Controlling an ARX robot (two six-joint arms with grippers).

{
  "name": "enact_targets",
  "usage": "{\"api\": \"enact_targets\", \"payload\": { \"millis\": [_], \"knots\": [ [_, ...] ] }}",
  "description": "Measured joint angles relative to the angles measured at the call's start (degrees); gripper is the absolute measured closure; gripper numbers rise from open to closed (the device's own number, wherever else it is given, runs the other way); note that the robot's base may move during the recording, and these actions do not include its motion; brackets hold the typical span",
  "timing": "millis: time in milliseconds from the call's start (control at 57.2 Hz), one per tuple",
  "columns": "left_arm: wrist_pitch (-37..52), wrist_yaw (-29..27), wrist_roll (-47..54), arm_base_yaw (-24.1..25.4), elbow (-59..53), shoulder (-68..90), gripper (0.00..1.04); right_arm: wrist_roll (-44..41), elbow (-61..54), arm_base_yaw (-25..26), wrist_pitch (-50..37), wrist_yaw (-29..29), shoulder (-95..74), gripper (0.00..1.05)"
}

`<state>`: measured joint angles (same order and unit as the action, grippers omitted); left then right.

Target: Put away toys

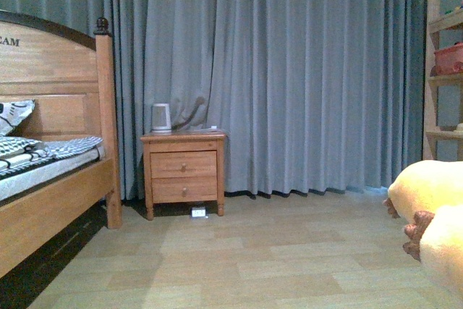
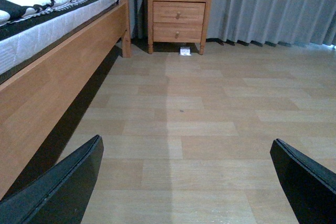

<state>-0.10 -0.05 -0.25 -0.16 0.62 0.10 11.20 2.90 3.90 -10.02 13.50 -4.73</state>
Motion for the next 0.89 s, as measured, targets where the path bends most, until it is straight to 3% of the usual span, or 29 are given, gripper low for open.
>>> {"api": "enact_targets", "payload": {
  "millis": [892],
  "knots": [
    [0.0, -0.13, 0.0, 0.02, 0.0, 0.0, 0.06, -0.09, 0.0, -0.11, 0.0, 0.46, 0.07, 0.87]
  ]
}}
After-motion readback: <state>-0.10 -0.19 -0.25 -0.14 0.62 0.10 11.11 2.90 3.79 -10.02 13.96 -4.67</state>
